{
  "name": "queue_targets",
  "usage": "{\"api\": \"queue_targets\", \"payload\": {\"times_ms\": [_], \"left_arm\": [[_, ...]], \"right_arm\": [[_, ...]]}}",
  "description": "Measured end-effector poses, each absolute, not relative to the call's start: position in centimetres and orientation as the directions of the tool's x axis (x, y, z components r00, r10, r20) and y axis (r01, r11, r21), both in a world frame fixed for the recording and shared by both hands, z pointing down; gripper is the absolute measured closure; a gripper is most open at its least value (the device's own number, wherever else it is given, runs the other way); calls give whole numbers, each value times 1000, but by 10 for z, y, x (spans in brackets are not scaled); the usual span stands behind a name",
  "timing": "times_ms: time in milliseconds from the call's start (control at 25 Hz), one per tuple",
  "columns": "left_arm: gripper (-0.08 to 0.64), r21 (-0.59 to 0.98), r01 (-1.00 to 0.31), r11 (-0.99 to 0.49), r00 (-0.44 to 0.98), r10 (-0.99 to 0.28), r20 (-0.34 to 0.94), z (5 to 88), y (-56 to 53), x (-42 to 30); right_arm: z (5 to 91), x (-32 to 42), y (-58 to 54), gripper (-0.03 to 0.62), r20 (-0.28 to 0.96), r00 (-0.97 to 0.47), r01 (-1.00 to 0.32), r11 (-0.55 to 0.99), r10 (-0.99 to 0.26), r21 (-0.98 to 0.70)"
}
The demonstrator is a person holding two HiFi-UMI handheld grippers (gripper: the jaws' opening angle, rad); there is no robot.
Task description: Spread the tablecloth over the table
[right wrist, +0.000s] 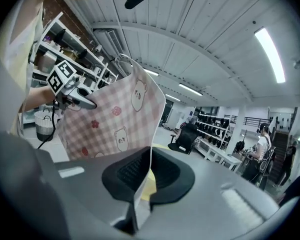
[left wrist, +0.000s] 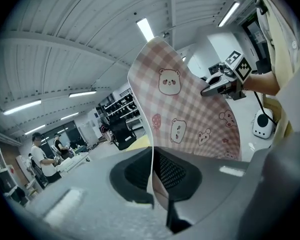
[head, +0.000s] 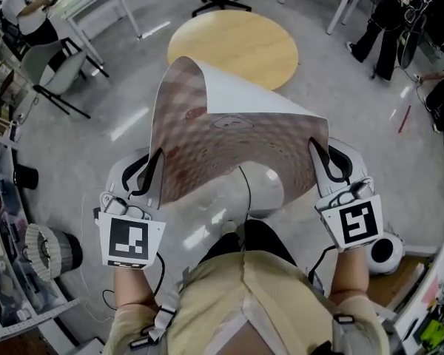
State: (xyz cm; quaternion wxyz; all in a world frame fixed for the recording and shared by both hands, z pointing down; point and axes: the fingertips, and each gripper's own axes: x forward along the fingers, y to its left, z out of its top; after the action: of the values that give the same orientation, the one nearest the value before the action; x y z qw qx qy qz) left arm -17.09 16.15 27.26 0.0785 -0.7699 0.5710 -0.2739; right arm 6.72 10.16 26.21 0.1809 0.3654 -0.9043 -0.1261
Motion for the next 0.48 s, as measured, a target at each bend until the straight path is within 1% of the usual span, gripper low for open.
{"api": "queue_targets", "payload": {"times_ms": [280,480], "left_arm": [[552,-521,-796,-307,152,-935,319,251,99,-164],[552,-570,-785,-243,72,-949,306,245,39,-165]], "right_arm": [[241,77,34,583,180,-694,-589,694,-697,415],[235,80,-31,583,142,-737,-555,712,-661,430]]}}
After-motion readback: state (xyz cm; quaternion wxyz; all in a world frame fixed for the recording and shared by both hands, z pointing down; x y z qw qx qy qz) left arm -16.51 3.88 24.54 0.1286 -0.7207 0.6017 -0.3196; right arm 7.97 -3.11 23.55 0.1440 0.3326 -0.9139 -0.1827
